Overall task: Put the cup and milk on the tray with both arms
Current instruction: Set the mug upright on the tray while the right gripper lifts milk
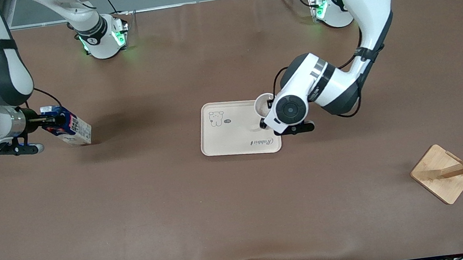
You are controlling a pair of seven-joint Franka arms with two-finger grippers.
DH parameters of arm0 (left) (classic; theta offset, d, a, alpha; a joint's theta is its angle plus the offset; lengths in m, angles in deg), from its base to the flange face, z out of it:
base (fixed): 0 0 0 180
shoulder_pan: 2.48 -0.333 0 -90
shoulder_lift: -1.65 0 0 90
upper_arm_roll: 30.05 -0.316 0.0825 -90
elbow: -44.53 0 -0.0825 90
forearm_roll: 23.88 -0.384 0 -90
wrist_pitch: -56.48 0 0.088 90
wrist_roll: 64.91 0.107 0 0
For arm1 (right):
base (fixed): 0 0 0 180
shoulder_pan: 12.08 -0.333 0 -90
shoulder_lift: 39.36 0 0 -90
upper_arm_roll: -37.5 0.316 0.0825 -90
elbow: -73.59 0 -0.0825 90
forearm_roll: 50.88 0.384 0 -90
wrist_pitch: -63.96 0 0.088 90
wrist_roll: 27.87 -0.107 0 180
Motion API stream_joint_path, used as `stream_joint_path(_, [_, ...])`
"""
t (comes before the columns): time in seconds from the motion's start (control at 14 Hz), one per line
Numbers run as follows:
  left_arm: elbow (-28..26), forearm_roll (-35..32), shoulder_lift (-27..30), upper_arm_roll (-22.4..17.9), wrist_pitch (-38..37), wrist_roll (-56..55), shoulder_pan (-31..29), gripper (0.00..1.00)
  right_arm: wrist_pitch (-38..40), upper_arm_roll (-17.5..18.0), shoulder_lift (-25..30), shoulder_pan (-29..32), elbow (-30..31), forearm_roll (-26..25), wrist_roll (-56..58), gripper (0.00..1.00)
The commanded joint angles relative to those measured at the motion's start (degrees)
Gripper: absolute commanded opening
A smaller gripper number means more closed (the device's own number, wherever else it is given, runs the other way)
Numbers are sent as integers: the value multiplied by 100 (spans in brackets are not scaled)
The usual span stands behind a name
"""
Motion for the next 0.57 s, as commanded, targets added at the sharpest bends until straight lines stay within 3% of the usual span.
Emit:
stream_joint_path(0.0, [-458, -77, 102, 23, 494, -82, -9, 87, 896, 30, -25, -576, -847, 273, -232, 0])
stream_joint_path(0.21, [-520, -104, -90, 14, 934, -292, 26, 87, 1425, 21, -201, -1121, -1489, 573, -742, 0])
stream_joint_path(0.5, [-468, -121, -257, 23, 1496, -468, 78, 92, 1365, 21, -402, -1772, -1657, 722, -1425, 0])
